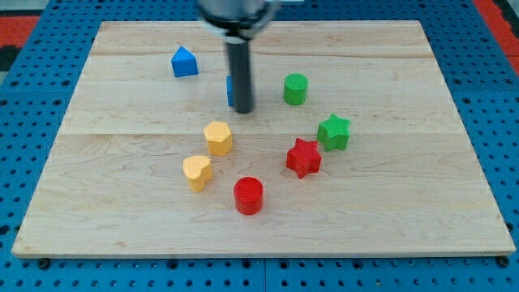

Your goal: Move the yellow hexagon to the top left of the yellow heart

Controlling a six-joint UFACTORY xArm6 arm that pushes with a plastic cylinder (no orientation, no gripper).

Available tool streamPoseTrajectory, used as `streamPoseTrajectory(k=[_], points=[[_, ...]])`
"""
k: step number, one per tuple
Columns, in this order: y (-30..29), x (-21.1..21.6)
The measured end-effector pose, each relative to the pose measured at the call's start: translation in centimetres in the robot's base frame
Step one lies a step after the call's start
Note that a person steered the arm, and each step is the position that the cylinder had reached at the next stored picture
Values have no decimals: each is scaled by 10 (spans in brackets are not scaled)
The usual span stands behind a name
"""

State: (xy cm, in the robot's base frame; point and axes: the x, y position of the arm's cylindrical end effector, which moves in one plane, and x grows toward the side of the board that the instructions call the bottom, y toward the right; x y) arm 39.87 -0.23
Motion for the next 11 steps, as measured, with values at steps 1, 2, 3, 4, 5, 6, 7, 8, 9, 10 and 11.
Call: streamPoseTrajectory(k=[1,2,3,4,5,6,7,8,9,10,11], points=[[11,14],[-18,34],[-44,37],[-36,55],[-51,72],[-63,78],[-96,65],[-117,44],[-115,26],[-184,28],[-206,77]])
